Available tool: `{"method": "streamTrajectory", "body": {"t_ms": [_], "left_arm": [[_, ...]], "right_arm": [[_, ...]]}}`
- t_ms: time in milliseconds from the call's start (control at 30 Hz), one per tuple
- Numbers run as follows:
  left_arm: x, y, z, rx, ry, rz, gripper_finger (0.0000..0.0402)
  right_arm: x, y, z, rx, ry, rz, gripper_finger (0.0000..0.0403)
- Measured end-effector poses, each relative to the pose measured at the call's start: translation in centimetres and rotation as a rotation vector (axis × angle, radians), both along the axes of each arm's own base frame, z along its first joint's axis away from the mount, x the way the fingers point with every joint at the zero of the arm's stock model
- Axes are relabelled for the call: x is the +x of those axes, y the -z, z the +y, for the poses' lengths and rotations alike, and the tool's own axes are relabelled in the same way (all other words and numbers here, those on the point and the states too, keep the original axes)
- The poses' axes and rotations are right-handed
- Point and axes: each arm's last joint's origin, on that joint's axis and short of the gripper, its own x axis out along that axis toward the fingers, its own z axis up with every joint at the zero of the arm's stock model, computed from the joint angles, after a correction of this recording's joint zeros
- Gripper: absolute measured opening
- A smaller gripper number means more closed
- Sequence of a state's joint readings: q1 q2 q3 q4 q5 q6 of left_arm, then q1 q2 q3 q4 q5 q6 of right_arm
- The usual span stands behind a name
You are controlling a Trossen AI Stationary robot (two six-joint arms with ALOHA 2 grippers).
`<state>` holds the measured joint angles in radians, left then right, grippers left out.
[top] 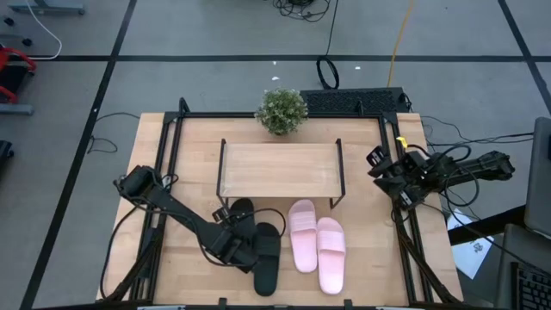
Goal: Pick and place slides into the shelf
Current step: Put the black slide on the shelf
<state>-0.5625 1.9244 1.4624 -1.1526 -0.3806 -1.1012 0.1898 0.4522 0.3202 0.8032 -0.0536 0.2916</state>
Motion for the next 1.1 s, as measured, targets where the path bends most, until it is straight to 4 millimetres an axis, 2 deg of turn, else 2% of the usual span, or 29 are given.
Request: {"method": "streamTrajectory", "body": {"t_ms": [300,533,767,933,1100], "left_arm": [[0.0,0.0,-0.1,0.003,0.124,0.05,0.0189],[0.4,0.0,0.5,0.027,0.101,0.035,0.0188],[1.2,1.5,0.2,-0.017,0.086,0.089,0.0188],[1.6,1.8,-0.1,0.05,0.083,0.198,0.0188],[1.9,1.9,-0.2,0.11,0.004,0.267,0.0188]], "right_arm": [[0.3,0.4,0.0,-0.067,0.037,0.036,0.0106],[0.4,0.7,0.1,-0.099,0.057,0.063,0.0106],[0.6,1.1,0.1,-0.104,0.052,0.113,0.0106],[0.8,1.5,0.2,-0.102,0.04,0.161,0.0106],[0.9,1.7,0.2,-0.098,0.034,0.184,0.0106]]}}
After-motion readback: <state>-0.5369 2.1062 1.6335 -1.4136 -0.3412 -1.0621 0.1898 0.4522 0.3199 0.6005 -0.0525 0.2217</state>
